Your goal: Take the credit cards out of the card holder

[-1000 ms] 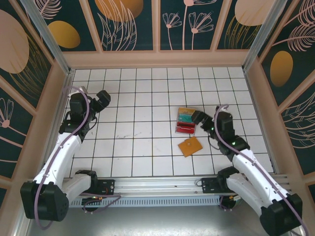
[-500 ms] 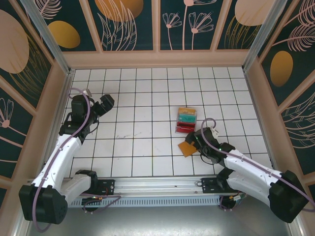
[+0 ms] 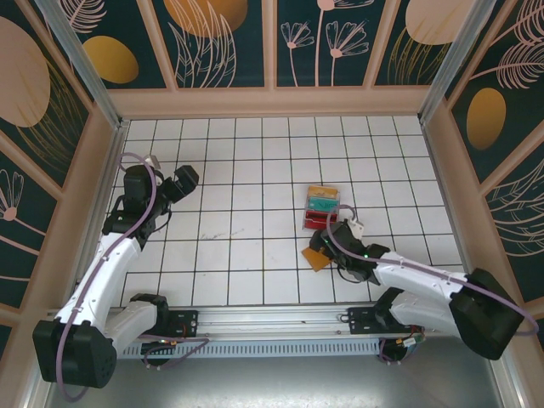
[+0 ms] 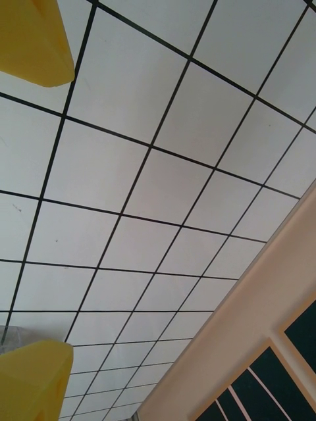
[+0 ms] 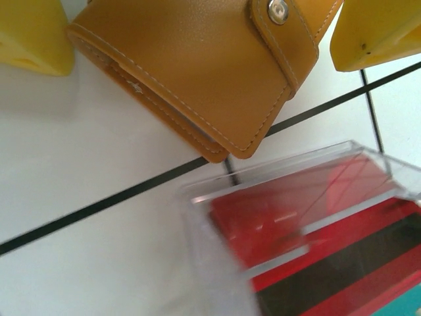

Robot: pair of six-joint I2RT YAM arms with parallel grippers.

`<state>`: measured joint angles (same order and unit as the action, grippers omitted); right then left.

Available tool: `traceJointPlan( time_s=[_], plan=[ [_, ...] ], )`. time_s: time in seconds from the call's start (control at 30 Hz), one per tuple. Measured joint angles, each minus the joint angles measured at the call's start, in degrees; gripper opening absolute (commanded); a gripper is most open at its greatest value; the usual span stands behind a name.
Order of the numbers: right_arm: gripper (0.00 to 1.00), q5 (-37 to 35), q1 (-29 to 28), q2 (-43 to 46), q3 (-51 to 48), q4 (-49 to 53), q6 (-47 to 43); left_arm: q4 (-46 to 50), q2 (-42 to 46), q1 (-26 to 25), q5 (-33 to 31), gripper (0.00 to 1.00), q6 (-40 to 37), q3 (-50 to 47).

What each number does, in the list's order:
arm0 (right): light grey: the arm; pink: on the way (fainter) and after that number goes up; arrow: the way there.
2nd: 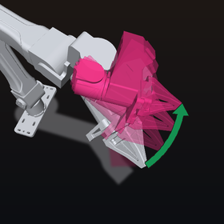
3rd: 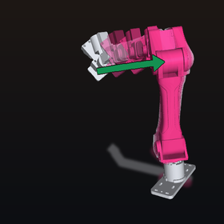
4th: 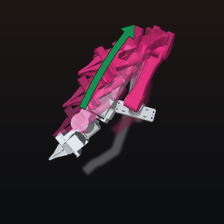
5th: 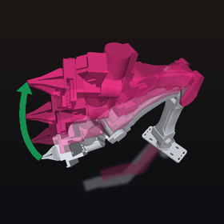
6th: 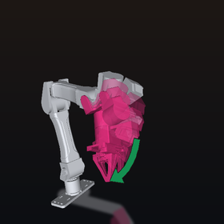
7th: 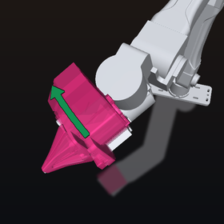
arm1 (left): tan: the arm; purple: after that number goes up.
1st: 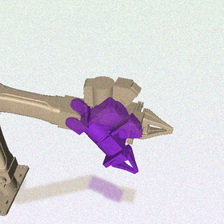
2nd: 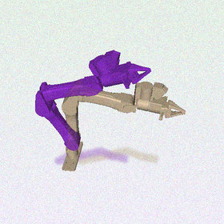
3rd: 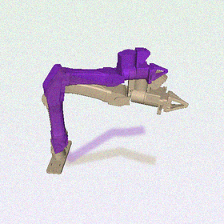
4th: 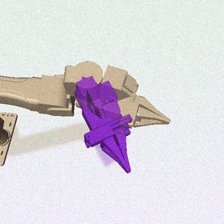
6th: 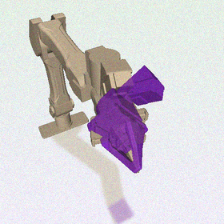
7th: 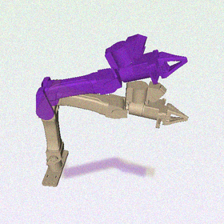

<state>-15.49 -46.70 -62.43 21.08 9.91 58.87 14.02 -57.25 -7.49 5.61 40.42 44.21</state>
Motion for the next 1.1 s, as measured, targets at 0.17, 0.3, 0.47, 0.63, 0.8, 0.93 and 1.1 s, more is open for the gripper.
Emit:
traceJointPlan(
  time_s=[0.17,0.3,0.47,0.63,0.8,0.93,1.1],
  plan=[
    [0.99,5.2,-5.0,-7.8,4.8,-6.6,0.2,0.2,0.0,0.0,0.1,0.98,-0.5,-0.3],
    [0.99,9.9,-7.7,-12.8,9.8,-10.5,-0.3,0.5,0.5,0.0,0.5,0.99,-1.0,-1.2],
    [0.99,12.8,-8.2,-16.5,13.8,-12.6,-2.0,1.4,1.0,-0.3,1.5,0.94,-1.4,-1.7],
    [0.99,13.0,-8.2,-16.3,13.9,-12.0,-3.6,1.7,1.0,-3.6,2.6,0.87,-1.8,-2.5],
    [0.99,11.9,-8.2,-12.4,13.9,-8.0,-5.2,2.8,-0.2,-10.6,2.1,0.83,-1.8,-3.0],
    [0.99,10.8,-7.7,-5.9,13.6,-5.0,-6.1,3.8,-3.6,-19.5,-0.2,0.78,-1.8,-3.0],
    [0.99,9.1,-7.2,2.0,11.7,-1.4,-6.1,5.6,-8.6,-30.6,-3.3,0.68,-2.6,-2.9]
  ],
)
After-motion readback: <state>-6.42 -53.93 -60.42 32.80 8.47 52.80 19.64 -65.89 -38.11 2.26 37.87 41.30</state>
